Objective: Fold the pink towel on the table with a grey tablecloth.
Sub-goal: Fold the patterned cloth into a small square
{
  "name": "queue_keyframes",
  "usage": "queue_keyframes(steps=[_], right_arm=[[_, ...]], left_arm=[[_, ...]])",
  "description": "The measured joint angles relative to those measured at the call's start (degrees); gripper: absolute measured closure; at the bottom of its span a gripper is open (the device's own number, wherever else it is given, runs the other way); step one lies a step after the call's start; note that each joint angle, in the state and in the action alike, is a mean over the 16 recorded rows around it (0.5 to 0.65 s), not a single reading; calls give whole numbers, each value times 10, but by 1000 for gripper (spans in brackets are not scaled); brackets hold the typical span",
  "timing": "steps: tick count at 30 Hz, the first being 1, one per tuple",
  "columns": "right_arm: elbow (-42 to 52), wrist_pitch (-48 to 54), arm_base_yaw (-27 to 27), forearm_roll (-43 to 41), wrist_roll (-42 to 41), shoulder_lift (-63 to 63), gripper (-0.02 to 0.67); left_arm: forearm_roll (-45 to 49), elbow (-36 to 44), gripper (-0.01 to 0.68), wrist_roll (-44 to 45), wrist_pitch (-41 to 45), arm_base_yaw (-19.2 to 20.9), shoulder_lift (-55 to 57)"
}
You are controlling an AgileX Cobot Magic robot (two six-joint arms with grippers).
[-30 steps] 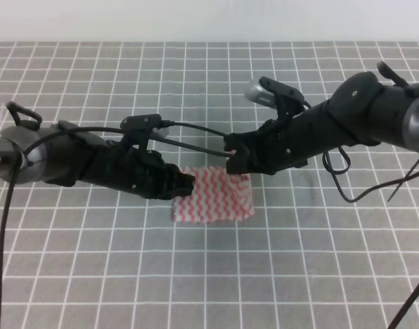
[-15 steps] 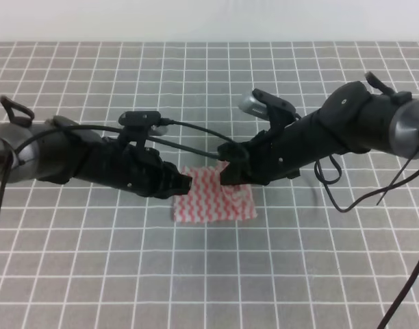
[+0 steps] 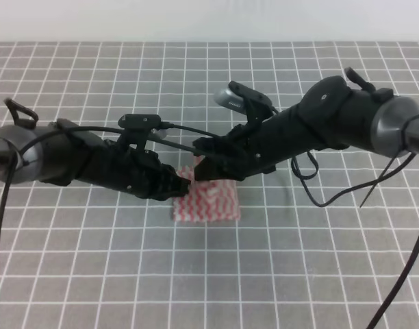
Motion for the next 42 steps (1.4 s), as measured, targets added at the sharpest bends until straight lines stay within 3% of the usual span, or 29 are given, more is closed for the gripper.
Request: queue_keyframes(steps=[42], right_arm=[[-13, -17, 13, 70, -23, 37, 642]], left_arm=[[6, 0, 673, -1, 11, 19, -12]])
